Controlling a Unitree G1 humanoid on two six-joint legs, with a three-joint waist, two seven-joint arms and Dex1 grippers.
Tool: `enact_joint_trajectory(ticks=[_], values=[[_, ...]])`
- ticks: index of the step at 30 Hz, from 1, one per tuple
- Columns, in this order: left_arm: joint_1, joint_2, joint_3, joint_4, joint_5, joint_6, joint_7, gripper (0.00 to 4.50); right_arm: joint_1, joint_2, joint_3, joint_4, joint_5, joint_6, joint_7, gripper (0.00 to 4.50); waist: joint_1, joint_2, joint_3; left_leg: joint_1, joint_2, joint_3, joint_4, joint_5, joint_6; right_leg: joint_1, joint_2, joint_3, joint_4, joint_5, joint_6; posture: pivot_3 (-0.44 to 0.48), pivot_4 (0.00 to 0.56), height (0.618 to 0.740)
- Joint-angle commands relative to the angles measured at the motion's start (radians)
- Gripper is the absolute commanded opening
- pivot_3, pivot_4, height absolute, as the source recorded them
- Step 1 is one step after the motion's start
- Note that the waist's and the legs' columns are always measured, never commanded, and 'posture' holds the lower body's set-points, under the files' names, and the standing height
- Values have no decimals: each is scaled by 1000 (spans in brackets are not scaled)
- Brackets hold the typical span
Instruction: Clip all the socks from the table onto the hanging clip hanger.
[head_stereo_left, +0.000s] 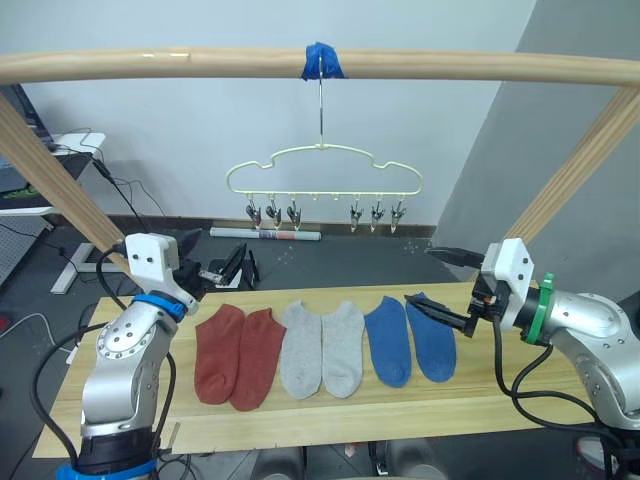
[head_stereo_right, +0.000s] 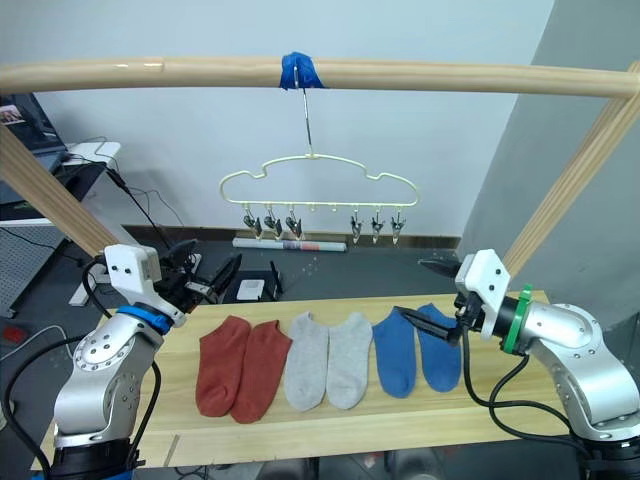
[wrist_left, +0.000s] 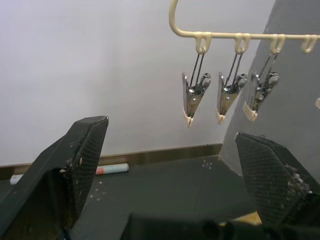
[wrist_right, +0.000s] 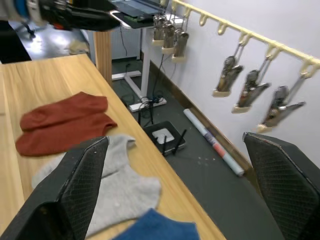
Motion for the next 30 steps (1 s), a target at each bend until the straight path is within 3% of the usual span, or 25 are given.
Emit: enact_joint_trajectory(ticks=[1, 6, 11, 21, 30], values=[[-21, -15, -1, -29, 0, -26, 21, 4494, -4, 9, -7, -49, 23, 4, -18, 4500, -1, 0, 14, -2, 0, 0, 0, 0, 1, -2, 0, 0, 0, 0, 0, -70, 250, 740], [-29, -67, -6, -8, 21, -74, 63, 4494, 4, 19, -5, -25, 5, -39, -4, 4500, -1, -2, 40, -12, -1, 1, 1, 0, 1, -13, -1, 1, 1, 3, -3, -85, 281, 740], [-62, -96, -20, 5, 34, -78, 91, 3327, -3, 31, -7, -46, 8, -72, -4, 4500, -7, -3, 69, -12, 0, 1, 1, 0, 1, -14, -1, 1, 2, 1, 0, -107, 311, 740], [-154, -96, -35, 21, 65, -94, 125, 3327, -123, 63, 24, -134, 81, 35, -79, 4500, -23, -4, 110, -15, 0, 1, 1, 0, 1, -15, -1, 1, 1, 1, 2, -121, 341, 740], [-159, -125, -33, -45, 50, -84, 156, 3327, -170, 59, 31, -182, 113, 119, -128, 4500, -23, -4, 113, -29, -2, 0, 2, 0, 0, -29, -4, 0, 2, 4, -1, -122, 341, 740]])
